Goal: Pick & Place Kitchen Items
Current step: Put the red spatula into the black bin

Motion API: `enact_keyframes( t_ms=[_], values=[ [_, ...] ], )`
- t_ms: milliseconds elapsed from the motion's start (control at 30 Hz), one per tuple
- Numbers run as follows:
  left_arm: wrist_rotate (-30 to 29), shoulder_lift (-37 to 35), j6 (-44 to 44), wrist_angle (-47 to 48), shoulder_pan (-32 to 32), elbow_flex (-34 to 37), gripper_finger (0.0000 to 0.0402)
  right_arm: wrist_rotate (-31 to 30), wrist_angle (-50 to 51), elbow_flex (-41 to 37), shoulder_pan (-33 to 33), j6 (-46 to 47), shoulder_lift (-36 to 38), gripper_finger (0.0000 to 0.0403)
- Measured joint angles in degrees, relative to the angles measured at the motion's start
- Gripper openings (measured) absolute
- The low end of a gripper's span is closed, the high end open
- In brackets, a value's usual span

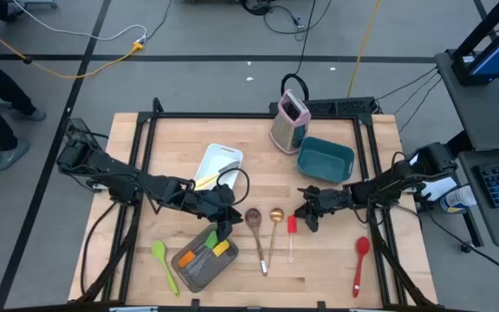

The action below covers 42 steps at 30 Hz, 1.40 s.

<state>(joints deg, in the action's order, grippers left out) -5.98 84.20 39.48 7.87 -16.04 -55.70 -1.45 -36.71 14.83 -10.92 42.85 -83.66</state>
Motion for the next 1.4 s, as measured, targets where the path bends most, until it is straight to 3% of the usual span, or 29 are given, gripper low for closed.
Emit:
enact_keyframes(
  t_ms=[167,500,900,1400],
  values=[
    [0.0,0.0,0.0,0.0,0.0,0.0,0.0090,-0.1,0.0,0.0,0.0,0.4,-0.1,0.0076],
    [0.0,0.0,0.3,0.0,0.0,0.0,0.0090,-1.5,-5.5,0.6,-1.1,0.9,-5.8,0.0158],
    [0.0,0.0,0.7,-0.4,0.0,0.0,0.0090,1.9,-1.5,0.7,-5.6,5.6,-6.3,0.0150],
    [0.0,0.0,0.8,-0.4,0.0,0.0,0.0090,1.6,5.1,0.6,-5.6,7.6,-6.3,0.0135]
  ],
)
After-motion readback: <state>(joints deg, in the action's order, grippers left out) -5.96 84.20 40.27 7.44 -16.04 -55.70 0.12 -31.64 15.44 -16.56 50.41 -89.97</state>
